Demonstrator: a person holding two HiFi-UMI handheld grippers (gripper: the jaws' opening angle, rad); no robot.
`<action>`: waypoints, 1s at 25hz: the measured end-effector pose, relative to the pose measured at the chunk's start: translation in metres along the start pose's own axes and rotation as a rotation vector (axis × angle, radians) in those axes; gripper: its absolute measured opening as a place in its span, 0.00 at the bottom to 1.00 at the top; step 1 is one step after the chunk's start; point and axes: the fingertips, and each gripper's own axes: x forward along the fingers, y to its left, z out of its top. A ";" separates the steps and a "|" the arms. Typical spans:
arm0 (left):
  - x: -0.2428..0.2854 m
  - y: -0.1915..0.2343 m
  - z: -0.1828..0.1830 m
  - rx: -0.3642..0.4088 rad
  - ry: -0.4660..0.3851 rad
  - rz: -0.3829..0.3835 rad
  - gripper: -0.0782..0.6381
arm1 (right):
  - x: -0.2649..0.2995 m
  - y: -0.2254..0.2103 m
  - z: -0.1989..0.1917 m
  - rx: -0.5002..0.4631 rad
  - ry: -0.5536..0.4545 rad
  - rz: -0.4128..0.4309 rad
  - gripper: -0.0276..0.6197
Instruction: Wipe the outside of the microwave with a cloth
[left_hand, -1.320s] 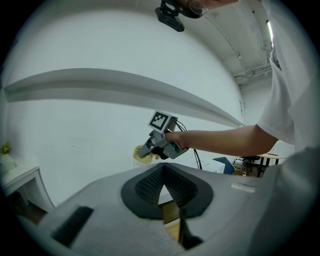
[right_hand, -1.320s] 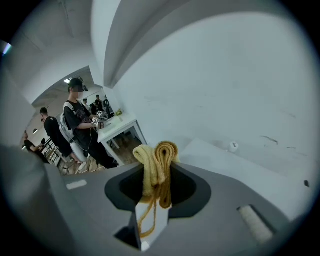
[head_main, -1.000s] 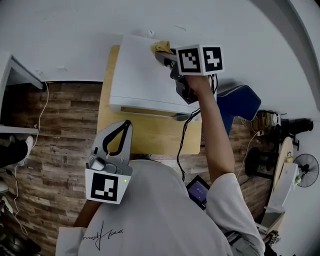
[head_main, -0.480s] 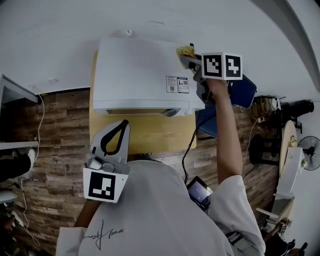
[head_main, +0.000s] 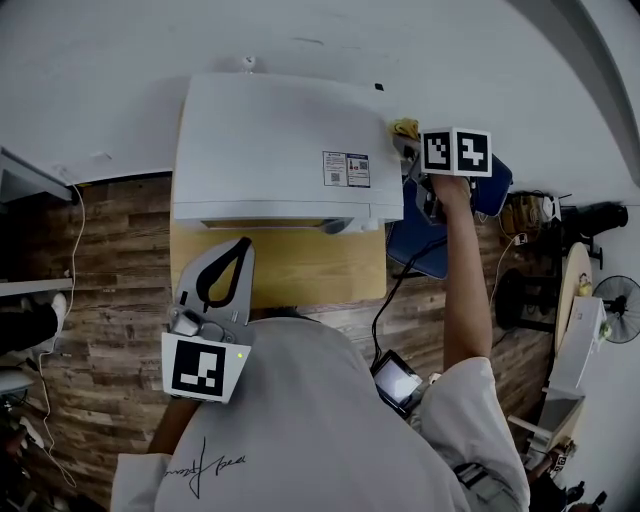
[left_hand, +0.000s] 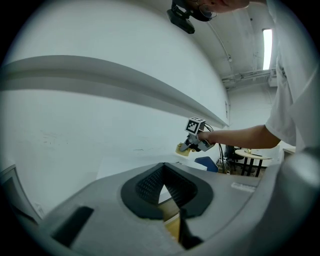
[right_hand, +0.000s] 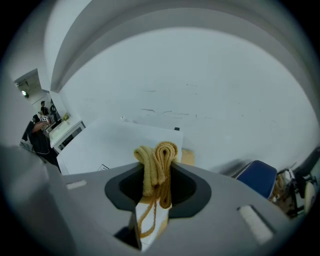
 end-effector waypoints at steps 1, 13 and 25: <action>0.002 -0.001 0.000 0.001 0.000 -0.002 0.10 | 0.002 -0.005 -0.004 -0.004 0.011 -0.013 0.22; 0.011 -0.001 -0.003 -0.003 0.014 -0.029 0.10 | 0.015 -0.012 -0.022 -0.071 0.074 -0.096 0.22; 0.000 0.011 -0.005 -0.008 0.011 -0.032 0.10 | 0.015 0.008 -0.023 -0.066 0.076 -0.110 0.22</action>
